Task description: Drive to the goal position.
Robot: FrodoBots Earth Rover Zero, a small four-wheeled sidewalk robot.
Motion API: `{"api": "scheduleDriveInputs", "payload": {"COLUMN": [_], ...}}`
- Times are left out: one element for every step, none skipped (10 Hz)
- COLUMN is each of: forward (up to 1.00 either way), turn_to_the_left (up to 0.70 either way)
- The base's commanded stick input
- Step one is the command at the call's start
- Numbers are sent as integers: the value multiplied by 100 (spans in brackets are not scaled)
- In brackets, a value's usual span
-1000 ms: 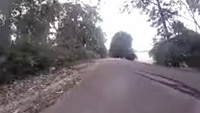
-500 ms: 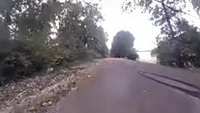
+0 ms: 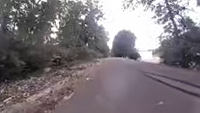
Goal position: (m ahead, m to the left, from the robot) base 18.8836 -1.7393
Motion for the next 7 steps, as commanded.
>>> {"api": "scheduleDriveInputs", "payload": {"forward": [100, 100, 100, 100, 100, 100, 100], "turn_to_the_left": [-40, -15, 0, 0, 0, 0, 0]}}
